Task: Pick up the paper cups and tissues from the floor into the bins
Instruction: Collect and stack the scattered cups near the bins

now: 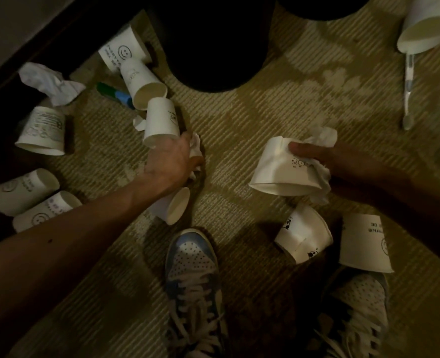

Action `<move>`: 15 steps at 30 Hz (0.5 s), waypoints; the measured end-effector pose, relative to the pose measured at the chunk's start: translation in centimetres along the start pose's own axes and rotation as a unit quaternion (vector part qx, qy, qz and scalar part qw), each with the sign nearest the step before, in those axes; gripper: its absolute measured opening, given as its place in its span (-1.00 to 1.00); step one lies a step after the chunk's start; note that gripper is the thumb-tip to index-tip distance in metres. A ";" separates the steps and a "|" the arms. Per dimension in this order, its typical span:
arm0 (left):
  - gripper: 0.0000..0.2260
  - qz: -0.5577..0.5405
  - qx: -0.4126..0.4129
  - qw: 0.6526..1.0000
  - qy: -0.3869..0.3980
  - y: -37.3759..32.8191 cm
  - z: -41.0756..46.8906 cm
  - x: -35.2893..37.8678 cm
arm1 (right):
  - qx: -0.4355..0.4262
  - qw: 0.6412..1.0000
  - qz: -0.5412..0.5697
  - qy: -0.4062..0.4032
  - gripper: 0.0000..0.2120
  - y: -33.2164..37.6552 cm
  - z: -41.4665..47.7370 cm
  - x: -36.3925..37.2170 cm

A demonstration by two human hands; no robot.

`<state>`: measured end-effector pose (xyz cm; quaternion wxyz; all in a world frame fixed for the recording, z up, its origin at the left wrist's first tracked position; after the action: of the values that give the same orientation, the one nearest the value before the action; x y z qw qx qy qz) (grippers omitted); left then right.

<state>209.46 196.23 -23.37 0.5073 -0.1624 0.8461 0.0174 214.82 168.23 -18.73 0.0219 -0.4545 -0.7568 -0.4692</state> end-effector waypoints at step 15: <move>-0.34 -0.469 0.096 0.873 0.090 -9.1 -4.3 -7.8 | -0.166 0.977 -0.101 -0.084 -0.79 7.9 -1.0 3.2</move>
<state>211.83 188.77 -13.30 0.3907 -0.4918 0.7098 -0.3190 218.17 170.81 -11.20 -0.1649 -0.4104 -0.7099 -0.5481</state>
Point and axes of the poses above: each hand's wrist, its own z-axis towards the middle knuckle, its own x-axis out of the palm, y = z × x, the point moved 3 cm from there along z, towards the middle knuckle, and after that the axes turned 10 degrees about y, right-handed, at the moved point
